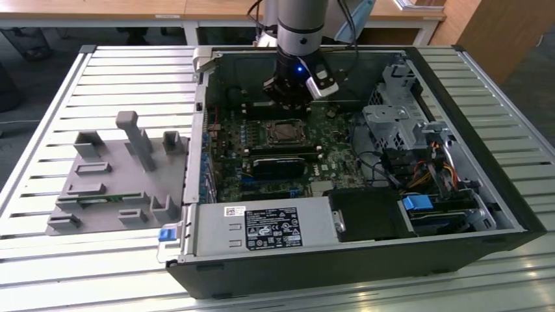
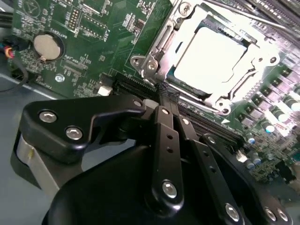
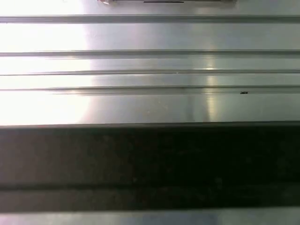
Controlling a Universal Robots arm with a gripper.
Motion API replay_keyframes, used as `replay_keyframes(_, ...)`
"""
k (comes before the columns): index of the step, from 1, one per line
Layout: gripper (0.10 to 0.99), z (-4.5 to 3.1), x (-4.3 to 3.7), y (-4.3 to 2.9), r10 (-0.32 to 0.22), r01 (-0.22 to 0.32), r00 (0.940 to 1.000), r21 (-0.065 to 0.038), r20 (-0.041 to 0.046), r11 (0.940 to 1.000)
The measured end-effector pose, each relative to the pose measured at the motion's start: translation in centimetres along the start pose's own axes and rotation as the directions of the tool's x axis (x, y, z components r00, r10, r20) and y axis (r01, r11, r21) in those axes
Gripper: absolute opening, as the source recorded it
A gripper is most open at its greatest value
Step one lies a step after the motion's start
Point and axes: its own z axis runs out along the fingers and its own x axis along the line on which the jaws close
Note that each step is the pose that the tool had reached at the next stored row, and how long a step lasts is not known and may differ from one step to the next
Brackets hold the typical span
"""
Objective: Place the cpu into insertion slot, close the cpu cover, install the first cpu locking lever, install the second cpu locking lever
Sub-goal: 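Install the first cpu locking lever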
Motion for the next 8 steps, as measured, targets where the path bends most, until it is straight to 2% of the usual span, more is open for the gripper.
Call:
replay_keyframes(2,0.106,-0.29,-0.01,0.02,0.000,0.000,1.0000,0.000,0.0000,1.0000)
replay_keyframes(8,0.106,-0.33,-0.02,-0.35,0.000,0.000,1.0000,0.000,-0.0001,1.0000)
